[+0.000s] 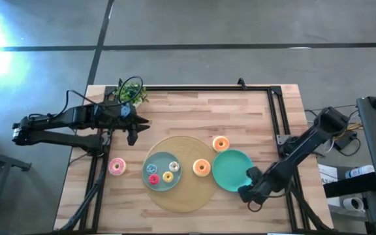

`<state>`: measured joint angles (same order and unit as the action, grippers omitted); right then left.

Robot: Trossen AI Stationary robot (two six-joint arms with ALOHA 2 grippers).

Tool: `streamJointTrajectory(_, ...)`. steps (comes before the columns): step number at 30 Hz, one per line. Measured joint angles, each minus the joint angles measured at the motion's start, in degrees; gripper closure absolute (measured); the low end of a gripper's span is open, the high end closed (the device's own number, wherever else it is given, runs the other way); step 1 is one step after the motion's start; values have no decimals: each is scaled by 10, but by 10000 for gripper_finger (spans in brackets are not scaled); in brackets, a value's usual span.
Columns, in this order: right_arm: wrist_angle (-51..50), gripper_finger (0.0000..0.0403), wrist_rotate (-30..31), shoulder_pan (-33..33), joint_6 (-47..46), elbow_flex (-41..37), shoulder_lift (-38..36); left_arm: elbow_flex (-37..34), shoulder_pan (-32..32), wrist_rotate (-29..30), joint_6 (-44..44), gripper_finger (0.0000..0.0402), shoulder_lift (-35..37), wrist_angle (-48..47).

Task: Pick & Place donuts
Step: Put the small orange donut on the blue plate

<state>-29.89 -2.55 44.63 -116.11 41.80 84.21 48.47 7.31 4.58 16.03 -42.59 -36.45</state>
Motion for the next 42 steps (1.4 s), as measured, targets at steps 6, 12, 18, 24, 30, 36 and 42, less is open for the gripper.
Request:
streamJointTrajectory(6,25,265,-3,0,2,0,40,0,1,0,0,300,0,0)
streamJointTrajectory(12,28,296,-2,0,2,1,49,0,1,0,1,300,0,0)
streamJointTrajectory(18,48,366,-1,-1,35,15,38,0,1,0,1,300,0,0)
streamJointTrajectory(24,155,389,-3,-19,54,17,23,0,1,0,-4,300,-3,1)
streamJointTrajectory(30,222,390,52,-112,149,38,23,0,1,0,-9,300,-21,0)
streamJointTrajectory(36,193,390,58,-265,345,117,49,0,2,-53,41,300,-64,1)
streamJointTrajectory(42,61,390,58,-383,475,244,116,0,22,-141,152,300,-125,22)
